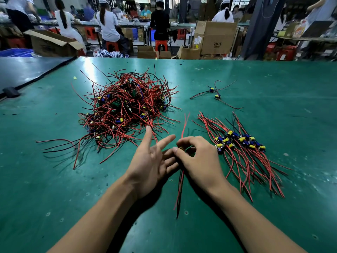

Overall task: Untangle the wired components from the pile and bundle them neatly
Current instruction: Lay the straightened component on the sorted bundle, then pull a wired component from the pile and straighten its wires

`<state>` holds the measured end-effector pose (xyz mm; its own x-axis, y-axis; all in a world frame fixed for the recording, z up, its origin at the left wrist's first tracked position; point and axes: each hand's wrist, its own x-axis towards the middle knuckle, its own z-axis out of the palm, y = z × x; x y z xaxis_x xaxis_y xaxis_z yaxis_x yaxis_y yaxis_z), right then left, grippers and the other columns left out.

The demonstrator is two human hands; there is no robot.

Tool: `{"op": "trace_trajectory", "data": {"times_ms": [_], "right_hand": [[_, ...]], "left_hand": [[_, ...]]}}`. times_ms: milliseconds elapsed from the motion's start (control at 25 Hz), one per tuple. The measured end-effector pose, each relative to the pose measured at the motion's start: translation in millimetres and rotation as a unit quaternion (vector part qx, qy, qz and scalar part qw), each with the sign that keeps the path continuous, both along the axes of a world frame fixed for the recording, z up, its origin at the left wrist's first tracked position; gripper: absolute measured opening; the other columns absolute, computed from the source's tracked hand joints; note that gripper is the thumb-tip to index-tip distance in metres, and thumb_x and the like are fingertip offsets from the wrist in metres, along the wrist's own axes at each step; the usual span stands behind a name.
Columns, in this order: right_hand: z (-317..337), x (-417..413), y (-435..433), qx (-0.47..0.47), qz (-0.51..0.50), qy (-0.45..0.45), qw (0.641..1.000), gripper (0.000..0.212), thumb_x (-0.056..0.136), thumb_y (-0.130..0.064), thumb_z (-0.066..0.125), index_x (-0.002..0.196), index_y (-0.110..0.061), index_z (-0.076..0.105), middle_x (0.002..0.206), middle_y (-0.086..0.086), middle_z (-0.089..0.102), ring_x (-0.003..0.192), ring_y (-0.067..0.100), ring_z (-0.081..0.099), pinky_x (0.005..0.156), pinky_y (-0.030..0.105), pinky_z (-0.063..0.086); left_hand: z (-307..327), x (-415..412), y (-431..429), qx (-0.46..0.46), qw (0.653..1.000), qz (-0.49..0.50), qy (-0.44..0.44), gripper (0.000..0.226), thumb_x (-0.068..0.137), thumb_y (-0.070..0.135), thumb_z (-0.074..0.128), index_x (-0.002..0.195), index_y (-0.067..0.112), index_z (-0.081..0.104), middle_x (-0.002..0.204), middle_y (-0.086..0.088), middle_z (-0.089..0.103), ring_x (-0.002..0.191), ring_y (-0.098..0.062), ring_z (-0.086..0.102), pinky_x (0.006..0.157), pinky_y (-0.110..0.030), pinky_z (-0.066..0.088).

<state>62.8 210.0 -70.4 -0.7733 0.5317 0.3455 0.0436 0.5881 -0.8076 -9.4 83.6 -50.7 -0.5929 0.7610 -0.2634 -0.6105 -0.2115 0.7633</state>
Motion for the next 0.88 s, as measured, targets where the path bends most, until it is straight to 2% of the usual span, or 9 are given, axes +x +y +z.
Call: {"op": "trace_trajectory", "data": {"times_ms": [120, 240, 400, 480, 600, 720, 800, 880], "right_hand": [[3.6, 0.1, 10.7, 0.058, -0.025, 0.019, 0.998, 0.012, 0.086, -0.019, 0.074, 0.098, -0.018, 0.075, 0.097, -0.004, 0.068, 0.087, 0.008, 0.062, 0.087, 0.024, 0.049], [8.2, 5.4, 30.1, 0.094, -0.120, -0.005, 0.988, 0.014, 0.092, -0.023, 0.067, 0.103, -0.021, 0.074, 0.106, -0.003, 0.067, 0.094, 0.016, 0.063, 0.088, 0.033, 0.051], [13.8, 11.3, 40.6, 0.191, -0.239, -0.043, 0.951, 0.014, 0.092, -0.026, 0.066, 0.103, -0.021, 0.075, 0.107, -0.001, 0.064, 0.103, 0.025, 0.055, 0.089, 0.039, 0.039], [14.7, 9.7, 32.9, 0.237, -0.209, -0.040, 0.948, 0.013, 0.091, -0.025, 0.067, 0.099, -0.019, 0.075, 0.102, 0.000, 0.065, 0.100, 0.026, 0.056, 0.086, 0.040, 0.038], [8.4, 5.6, 12.6, 0.265, -0.071, -0.037, 0.961, 0.011, 0.091, -0.023, 0.067, 0.096, -0.015, 0.074, 0.096, 0.002, 0.065, 0.094, 0.026, 0.060, 0.083, 0.040, 0.047], [1.0, 1.7, 2.7, 0.200, 0.000, -0.055, 0.978, 0.015, 0.095, -0.025, 0.061, 0.101, -0.017, 0.072, 0.101, 0.000, 0.062, 0.092, 0.022, 0.063, 0.081, 0.038, 0.051], [0.0, -3.5, -1.1, 0.145, 0.003, -0.054, 0.988, 0.020, 0.099, -0.030, 0.056, 0.105, -0.019, 0.072, 0.103, 0.000, 0.063, 0.094, 0.022, 0.062, 0.084, 0.039, 0.051], [2.6, -11.5, -8.9, 0.142, -0.007, -0.072, 0.987, 0.026, 0.102, -0.036, 0.049, 0.104, -0.022, 0.071, 0.102, 0.001, 0.063, 0.095, 0.024, 0.062, 0.082, 0.039, 0.049]], "left_hand": [[-1.3, -0.4, 1.4, -0.019, 1.000, 0.003, 0.013, 0.080, 0.086, 0.076, 0.026, 0.138, 0.020, 0.050, 0.134, -0.017, 0.058, 0.129, -0.030, 0.052, 0.110, -0.043, 0.041], [-1.5, 0.1, 1.3, -0.040, 0.999, 0.005, 0.030, 0.082, 0.088, 0.074, 0.025, 0.131, 0.013, 0.059, 0.135, -0.022, 0.056, 0.125, -0.033, 0.055, 0.110, -0.045, 0.040], [-1.8, 0.0, 0.9, -0.041, 0.998, 0.001, 0.037, 0.085, 0.089, 0.072, 0.025, 0.126, 0.003, 0.060, 0.131, -0.025, 0.058, 0.124, -0.039, 0.054, 0.109, -0.048, 0.040], [-2.9, -1.0, 1.7, -0.048, 0.998, 0.002, 0.046, 0.084, 0.091, 0.070, 0.026, 0.124, 0.001, 0.060, 0.125, -0.025, 0.062, 0.118, -0.038, 0.059, 0.104, -0.048, 0.045], [-3.6, -0.1, 3.6, -0.055, 0.997, 0.013, 0.059, 0.072, 0.094, 0.061, 0.033, 0.116, -0.001, 0.060, 0.110, -0.022, 0.067, 0.102, -0.035, 0.066, 0.094, -0.049, 0.053], [-4.4, 1.0, 3.1, -0.059, 0.993, 0.033, 0.096, 0.046, 0.099, 0.043, 0.043, 0.105, 0.001, 0.060, 0.085, -0.017, 0.065, 0.071, -0.025, 0.066, 0.064, -0.040, 0.059], [-3.5, 0.7, 2.3, -0.059, 0.989, 0.053, 0.124, 0.034, 0.101, 0.033, 0.045, 0.103, 0.003, 0.061, 0.079, -0.014, 0.065, 0.062, -0.023, 0.064, 0.056, -0.035, 0.057], [-3.1, -1.7, 1.2, -0.072, 0.981, 0.083, 0.161, 0.029, 0.102, 0.026, 0.045, 0.100, 0.004, 0.062, 0.076, -0.013, 0.065, 0.058, -0.020, 0.063, 0.052, -0.033, 0.057]]}}
